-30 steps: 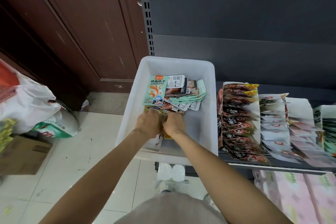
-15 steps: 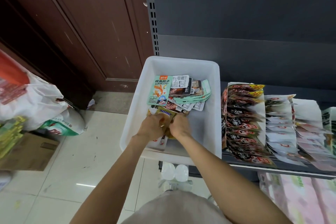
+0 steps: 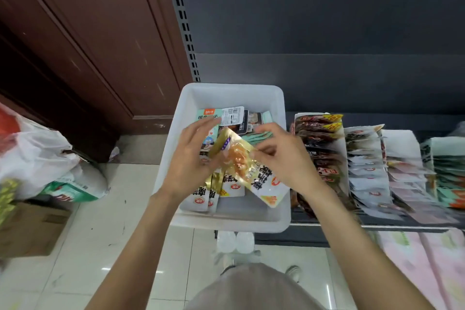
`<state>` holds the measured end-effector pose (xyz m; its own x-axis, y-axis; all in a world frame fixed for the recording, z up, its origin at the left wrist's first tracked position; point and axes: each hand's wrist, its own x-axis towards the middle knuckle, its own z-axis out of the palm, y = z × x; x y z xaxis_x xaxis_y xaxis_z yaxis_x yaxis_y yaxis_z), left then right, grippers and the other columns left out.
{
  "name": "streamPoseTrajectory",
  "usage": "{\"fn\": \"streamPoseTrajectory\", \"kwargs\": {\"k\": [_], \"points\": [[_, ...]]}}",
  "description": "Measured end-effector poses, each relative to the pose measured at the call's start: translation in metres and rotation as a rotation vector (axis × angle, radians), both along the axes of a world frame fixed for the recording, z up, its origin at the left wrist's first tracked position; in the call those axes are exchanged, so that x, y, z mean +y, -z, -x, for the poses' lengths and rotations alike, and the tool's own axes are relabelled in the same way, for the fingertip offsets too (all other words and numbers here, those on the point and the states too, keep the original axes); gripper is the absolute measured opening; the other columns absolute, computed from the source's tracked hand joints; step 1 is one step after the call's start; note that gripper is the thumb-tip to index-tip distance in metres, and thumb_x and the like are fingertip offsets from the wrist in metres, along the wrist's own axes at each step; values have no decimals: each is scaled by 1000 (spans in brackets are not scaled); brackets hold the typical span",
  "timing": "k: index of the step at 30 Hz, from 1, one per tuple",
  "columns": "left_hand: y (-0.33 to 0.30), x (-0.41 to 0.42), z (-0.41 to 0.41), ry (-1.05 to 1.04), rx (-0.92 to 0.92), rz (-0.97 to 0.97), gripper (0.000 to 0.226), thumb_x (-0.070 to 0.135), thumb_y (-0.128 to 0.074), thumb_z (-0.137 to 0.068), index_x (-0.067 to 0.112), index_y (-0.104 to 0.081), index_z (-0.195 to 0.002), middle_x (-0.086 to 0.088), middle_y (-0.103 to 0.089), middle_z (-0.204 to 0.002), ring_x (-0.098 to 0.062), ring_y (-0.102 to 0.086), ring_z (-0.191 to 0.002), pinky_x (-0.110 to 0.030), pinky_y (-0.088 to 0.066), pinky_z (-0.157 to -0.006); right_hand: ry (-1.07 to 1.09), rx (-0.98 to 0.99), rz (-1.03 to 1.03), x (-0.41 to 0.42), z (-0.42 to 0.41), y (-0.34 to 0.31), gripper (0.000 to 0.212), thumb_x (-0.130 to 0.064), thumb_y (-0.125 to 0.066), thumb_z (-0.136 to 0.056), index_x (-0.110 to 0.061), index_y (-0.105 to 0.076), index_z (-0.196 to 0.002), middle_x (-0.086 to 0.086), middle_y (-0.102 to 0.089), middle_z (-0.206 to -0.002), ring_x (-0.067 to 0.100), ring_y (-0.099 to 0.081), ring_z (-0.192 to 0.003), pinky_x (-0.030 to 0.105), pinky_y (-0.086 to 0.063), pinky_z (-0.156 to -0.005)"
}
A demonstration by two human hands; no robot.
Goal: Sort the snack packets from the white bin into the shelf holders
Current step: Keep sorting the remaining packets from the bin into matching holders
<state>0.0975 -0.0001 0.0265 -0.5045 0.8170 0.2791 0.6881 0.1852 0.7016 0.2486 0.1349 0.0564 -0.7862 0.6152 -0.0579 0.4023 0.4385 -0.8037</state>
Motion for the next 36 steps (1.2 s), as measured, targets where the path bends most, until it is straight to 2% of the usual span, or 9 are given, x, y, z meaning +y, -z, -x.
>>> {"fn": "streamPoseTrajectory", "kwargs": {"k": [4, 8, 12, 16, 19, 26, 29, 33, 36], "points": [[-47, 39, -30, 319, 80, 166, 44, 41, -72, -79, 30, -59, -120, 13, -63, -114, 0, -55, -104, -18, -42, -90, -109, 2, -191, 22, -35, -49, 29, -28, -77, -77, -31, -56, -96, -20, -70, -73, -2, -62, -69, 17, -44, -71], [-61, 77, -53, 367, -118, 120, 12, 36, -73, -80, 35, -65, -89, 13, -69, -83, -1, -62, -76, -17, -46, -68, 222, 204, -213, 56, -82, -63, 15, -24, -73, -81, -21, -62, -91, -14, -69, -68, 2, -62, -65, 15, -47, -62], [-50, 107, -87, 161, -738, -15, 7, 20, -70, -83, 19, -68, -90, 6, -70, -78, -4, -64, -71, -18, -50, -64, 579, 457, 162, 79, -130, -49, 15, -23, -53, -96, -15, -65, -96, -3, -70, -78, 11, -64, -70, 27, -49, -62], [-35, 128, -128, 141, -878, 53, 16, 24, -69, -84, 18, -69, -99, -2, -72, -92, -12, -67, -80, -26, -54, -72, 478, 422, 484, 83, -150, -37, 20, -28, -56, -93, -12, -64, -104, -1, -73, -91, 12, -70, -79, 21, -54, -57], [-27, 144, -151, 235, -685, 64, 18, 26, -66, -87, 21, -64, -104, 5, -71, -97, -10, -67, -88, -34, -55, -81, 483, 419, 444, 98, -165, -25, 11, -12, -63, -89, -19, -65, -98, -7, -73, -80, 7, -67, -69, 17, -51, -51], [-1, 207, -160, 208, 567, 53, 40, 39, -62, -85, 21, -59, -121, 3, -60, -118, -20, -49, -113, -36, -28, -91, 740, 747, 185, 160, -213, -17, 22, -8, -59, -92, -10, -60, -115, 7, -68, -109, 15, -67, -100, 25, -55, -76], [12, 220, -169, 238, 704, 217, 39, 37, -61, -85, 19, -59, -119, 1, -61, -114, -21, -51, -110, -40, -23, -94, 629, 751, 197, 179, -204, -16, 18, -5, -54, -95, -14, -58, -110, 3, -66, -106, 12, -66, -100, 24, -56, -77], [17, 217, -179, 253, 744, 166, 15, 14, -71, -74, 24, -69, -86, 7, -67, -76, -17, -63, -81, -40, -22, -94, 446, 678, 186, 197, -182, -9, 20, -1, -53, -94, -5, -58, -113, 5, -65, -103, 9, -66, -95, 25, -57, -75], [19, 212, -182, 289, 705, 137, 26, 7, -77, -67, 27, -72, -81, 11, -67, -70, -12, -62, -66, -32, -26, -85, 288, 418, 116, 211, -173, 4, 21, -7, -57, -94, -6, -59, -114, 3, -67, -99, 12, -67, -92, 30, -58, -75]]}}
